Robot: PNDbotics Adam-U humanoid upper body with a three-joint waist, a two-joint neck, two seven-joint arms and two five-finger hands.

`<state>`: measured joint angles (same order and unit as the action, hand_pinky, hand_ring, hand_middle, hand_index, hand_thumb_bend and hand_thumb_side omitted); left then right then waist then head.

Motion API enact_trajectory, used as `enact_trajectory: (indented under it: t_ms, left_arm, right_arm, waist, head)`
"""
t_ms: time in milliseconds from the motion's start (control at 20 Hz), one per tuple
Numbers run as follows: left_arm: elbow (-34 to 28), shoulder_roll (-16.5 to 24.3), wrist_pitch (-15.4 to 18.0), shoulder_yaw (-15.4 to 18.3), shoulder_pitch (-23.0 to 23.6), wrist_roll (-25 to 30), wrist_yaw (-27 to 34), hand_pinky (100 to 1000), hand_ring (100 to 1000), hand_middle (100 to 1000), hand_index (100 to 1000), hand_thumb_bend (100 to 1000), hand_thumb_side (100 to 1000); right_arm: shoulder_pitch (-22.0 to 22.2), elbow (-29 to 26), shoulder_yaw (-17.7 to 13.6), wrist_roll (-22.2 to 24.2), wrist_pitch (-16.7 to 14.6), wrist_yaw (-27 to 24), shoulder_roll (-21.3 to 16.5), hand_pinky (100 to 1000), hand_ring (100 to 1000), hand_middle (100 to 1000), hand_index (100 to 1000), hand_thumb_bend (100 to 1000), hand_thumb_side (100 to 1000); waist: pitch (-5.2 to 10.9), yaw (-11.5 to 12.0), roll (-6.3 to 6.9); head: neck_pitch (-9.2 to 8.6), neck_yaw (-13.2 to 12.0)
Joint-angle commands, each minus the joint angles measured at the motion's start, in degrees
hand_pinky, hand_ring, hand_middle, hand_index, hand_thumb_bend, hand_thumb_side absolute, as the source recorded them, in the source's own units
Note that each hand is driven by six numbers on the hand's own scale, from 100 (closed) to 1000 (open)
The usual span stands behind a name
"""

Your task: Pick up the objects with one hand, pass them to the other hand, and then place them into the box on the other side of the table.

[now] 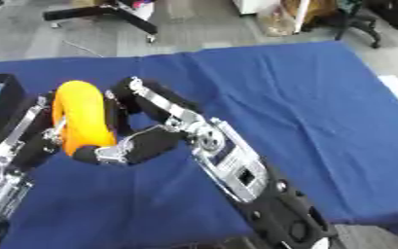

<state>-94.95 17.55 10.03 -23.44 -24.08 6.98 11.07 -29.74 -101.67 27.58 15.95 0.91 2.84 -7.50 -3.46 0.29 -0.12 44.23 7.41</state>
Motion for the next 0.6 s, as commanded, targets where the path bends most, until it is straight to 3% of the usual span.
enact_trajectory:
  t_ms: [50, 350, 600]
  left_arm:
    - [-0.17, 0.54, -0.01, 1.09, -0.39, -1.41, 0.1, 578, 613, 450, 420, 100, 499]
    - [1.07, 1.68, 0.04, 3.2, 0.78, -3.98, -1.3, 577, 614, 450, 420, 100, 497]
    - [1.63, 3.85, 0.15, 7.01, 2.37, -8.1, -2.72, 576, 614, 453, 424, 100, 499]
  right_arm:
    - [-0.66, -1.68, -0.75, 1.07, -1.08, 1.19, -0.29, 445, 348, 483, 677, 647, 351]
    - [-0.49, -4.28, -3.05, -0.51, -2.94, 5.3, -0.58, 486, 409, 581, 763, 682, 391]
    - [-0.07, -6.79, -6.56, -8.27, -4.47, 11.29, -1.0, 512, 443, 611, 782, 679, 448]
  waist:
    - [0.63, -0.13, 0.12]
    - [0.73, -0.3, 0.16]
    - [0.92, -0.24, 0.33]
  head:
    - [-0.11, -0.05]
    - [-0.11, -0.04]
    - [-0.11, -0.24]
